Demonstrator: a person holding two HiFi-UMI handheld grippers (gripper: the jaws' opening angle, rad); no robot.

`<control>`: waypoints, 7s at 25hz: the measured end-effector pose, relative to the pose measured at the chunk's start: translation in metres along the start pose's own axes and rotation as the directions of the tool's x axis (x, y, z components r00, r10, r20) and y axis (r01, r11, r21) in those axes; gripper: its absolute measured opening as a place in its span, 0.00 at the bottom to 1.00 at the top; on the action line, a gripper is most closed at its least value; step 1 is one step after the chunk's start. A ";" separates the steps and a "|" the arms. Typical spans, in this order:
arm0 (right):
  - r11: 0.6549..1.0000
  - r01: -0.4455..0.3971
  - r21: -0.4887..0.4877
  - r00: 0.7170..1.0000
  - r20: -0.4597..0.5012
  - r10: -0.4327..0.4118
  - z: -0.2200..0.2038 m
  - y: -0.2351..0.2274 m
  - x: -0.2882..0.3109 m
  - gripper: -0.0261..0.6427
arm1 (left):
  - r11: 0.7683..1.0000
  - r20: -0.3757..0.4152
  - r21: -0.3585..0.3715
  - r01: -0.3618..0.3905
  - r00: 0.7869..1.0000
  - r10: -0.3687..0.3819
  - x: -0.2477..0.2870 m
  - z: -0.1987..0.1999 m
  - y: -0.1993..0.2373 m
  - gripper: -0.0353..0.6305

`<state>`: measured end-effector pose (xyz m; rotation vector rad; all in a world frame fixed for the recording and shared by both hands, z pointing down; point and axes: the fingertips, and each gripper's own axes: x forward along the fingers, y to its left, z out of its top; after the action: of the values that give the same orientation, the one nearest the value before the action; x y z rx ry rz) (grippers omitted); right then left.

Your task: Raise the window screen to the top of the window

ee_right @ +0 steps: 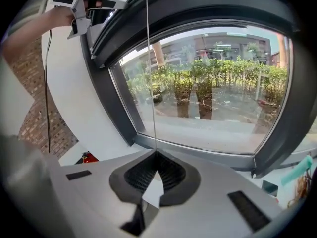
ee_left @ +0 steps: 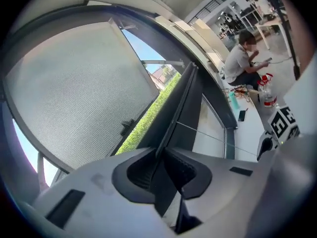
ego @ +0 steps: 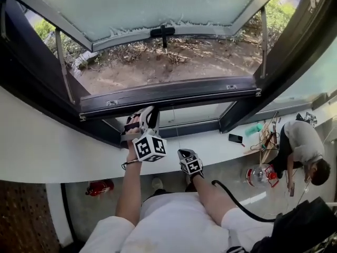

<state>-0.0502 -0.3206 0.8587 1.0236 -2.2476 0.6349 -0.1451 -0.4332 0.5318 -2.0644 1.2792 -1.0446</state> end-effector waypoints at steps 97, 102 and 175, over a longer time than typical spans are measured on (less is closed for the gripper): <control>0.984 0.047 -0.170 0.800 0.596 0.065 0.253 0.028 -0.115 0.04 | 0.651 0.271 -0.753 0.096 0.947 0.173 -0.044 0.014 0.029 0.06; 0.988 0.051 -0.146 0.766 0.640 0.055 0.265 0.021 -0.126 0.04 | 0.656 0.296 -0.746 0.114 0.939 0.174 -0.045 0.023 0.033 0.06; 0.944 0.290 -0.155 0.636 0.769 -0.069 0.409 0.015 -0.250 0.04 | 0.675 0.370 -0.730 0.109 0.893 0.255 -0.060 0.056 0.085 0.06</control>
<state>-0.0545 -0.4404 0.3940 1.5466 -2.7530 -0.2784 -0.1603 -0.4161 0.4157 -2.5698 1.6716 0.0941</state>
